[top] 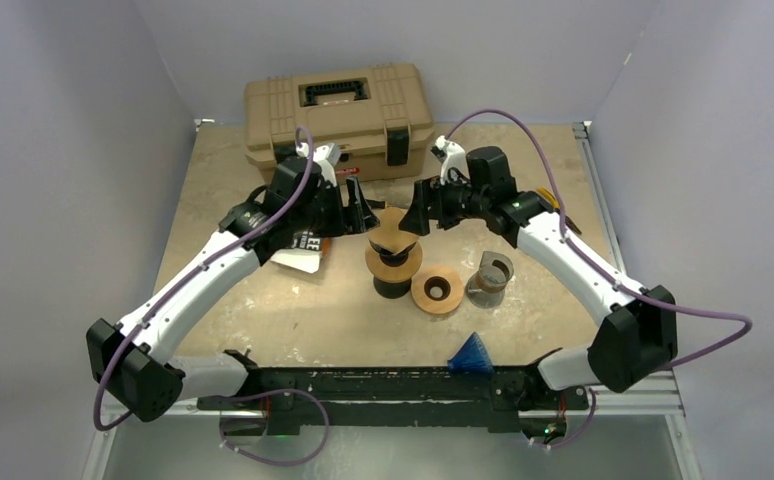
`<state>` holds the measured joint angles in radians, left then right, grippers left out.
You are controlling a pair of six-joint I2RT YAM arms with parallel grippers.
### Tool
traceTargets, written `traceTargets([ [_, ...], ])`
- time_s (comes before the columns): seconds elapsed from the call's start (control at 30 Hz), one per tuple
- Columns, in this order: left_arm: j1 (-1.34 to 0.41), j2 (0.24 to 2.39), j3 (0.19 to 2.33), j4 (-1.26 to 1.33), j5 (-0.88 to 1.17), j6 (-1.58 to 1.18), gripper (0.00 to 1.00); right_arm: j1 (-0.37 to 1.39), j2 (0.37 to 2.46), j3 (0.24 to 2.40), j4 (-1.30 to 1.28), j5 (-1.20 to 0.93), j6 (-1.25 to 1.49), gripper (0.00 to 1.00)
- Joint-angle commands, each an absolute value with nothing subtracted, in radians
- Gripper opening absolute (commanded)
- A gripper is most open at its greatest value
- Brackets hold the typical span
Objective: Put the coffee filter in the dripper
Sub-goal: Place the coffee filter in the coffee dripper.
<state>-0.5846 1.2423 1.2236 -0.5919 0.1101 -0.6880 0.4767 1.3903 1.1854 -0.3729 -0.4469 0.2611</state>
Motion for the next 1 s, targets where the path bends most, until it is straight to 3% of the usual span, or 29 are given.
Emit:
traceTargets([
  [0.0,-0.57,1.265,1.199,-0.494,0.206,-0.712,0.72,0.474,1.415,1.227,-0.33,-0.496,0.255,0.86],
  [0.5,-0.571,1.327,1.138,-0.456,0.214,-0.713,0.56,0.486,1.443,1.17,-0.288,-0.557,0.275,0.73],
  [0.97,-0.571,1.331,1.114,-0.441,0.23,-0.719,0.5,0.513,1.474,1.156,-0.283,-0.563,0.268,0.66],
])
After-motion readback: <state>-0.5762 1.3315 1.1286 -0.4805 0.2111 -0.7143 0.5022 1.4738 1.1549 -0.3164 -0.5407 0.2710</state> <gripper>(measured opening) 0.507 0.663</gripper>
